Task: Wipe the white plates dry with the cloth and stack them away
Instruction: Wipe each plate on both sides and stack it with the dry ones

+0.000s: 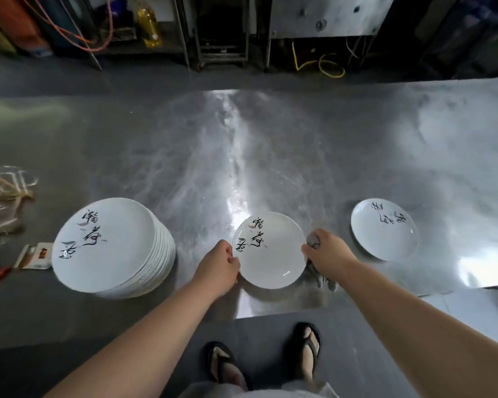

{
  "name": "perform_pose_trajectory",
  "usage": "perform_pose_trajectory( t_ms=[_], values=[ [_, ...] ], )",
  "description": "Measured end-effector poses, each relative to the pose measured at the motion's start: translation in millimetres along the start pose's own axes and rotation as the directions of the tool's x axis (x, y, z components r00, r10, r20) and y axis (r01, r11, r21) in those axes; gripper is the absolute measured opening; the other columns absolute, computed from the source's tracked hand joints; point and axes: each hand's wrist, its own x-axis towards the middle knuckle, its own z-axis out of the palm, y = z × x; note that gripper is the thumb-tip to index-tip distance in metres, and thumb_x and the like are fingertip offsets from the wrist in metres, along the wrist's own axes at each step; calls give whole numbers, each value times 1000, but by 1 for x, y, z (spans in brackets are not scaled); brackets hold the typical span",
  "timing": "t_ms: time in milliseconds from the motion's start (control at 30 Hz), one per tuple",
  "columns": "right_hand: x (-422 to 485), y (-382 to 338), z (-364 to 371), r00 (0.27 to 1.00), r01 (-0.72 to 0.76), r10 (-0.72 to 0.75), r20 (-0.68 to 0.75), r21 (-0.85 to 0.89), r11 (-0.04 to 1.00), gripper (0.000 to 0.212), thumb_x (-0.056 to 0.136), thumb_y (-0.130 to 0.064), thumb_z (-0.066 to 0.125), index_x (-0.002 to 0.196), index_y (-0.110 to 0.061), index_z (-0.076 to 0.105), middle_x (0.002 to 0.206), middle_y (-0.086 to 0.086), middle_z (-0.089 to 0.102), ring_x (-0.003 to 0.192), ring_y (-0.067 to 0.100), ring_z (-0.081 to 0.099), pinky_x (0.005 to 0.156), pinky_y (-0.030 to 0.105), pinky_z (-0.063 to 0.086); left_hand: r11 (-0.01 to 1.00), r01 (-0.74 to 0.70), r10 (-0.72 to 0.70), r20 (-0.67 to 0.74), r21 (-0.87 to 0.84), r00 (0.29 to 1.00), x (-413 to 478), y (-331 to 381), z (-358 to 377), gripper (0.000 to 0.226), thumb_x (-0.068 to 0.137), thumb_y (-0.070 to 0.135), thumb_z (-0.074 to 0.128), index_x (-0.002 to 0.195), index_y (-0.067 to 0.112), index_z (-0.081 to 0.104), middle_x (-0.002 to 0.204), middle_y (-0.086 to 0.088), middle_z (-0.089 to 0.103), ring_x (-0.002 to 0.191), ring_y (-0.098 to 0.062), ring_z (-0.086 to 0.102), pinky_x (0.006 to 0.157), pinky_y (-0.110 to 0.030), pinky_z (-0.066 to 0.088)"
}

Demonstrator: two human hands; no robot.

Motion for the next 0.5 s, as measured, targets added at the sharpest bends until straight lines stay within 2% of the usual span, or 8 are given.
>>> perform_pose_trajectory(
  t_ms=[67,167,233,300,367,400,433,500],
  values=[
    [11,14,2,999,-20,20,27,-10,1000,6,97,-24,60,92,-22,56,87,1,65,75,27,63,54,34,47,1000,6,-6,-9,-6,1000,8,-1,19,6,99,20,51,94,20,47,77,-3,71,61,-17,70,65,-37,54],
    [24,26,3,1000,-1,3,26,-53,999,6,101,-27,53,106,-24,56,98,3,68,80,29,61,67,35,49,997,48,-50,-19,-58,999,16,-2,35,2,98,17,52,97,17,51,82,-6,71,57,-16,70,65,-38,55],
    [27,27,3,999,-9,8,-44,-17,1000,19,103,-28,49,122,-28,51,102,3,67,82,29,58,72,35,45,994,68,-71,-33,-88,997,17,-2,42,3,99,16,55,96,17,53,80,-5,71,54,-15,69,60,-35,53],
    [27,20,4,983,23,-12,-185,52,998,29,102,-26,51,132,-24,51,109,6,66,90,32,59,75,37,43,990,78,-82,-32,-115,996,15,-2,46,7,101,18,59,96,19,54,77,-3,72,53,-13,69,58,-30,49],
    [23,8,11,935,201,-196,-297,-13,979,36,98,-22,57,134,-20,54,122,5,66,110,32,60,85,39,43,989,82,-87,-35,-125,996,14,-3,51,7,103,24,61,101,21,55,79,0,74,55,-11,69,60,-28,48],
    [21,3,18,903,309,-331,-273,-123,943,42,97,-24,59,139,-20,54,131,4,63,122,31,55,97,41,43,989,77,-83,-44,-129,996,13,-3,52,9,103,28,61,105,22,55,84,2,74,56,-10,69,62,-27,49],
    [19,0,26,878,402,-450,-162,-260,878,50,99,-30,58,147,-21,50,143,2,57,135,29,47,110,43,37,990,68,-75,-55,-125,996,13,-2,53,11,103,31,61,110,25,54,89,4,74,59,-9,70,63,-28,52],
    [15,-1,46,828,545,-531,179,-479,688,70,103,-49,47,163,-18,27,168,5,30,156,29,21,127,44,14,991,41,-50,-69,-127,996,14,-1,55,16,103,31,61,118,29,54,94,8,74,65,-8,71,65,-30,57]
  ],
)
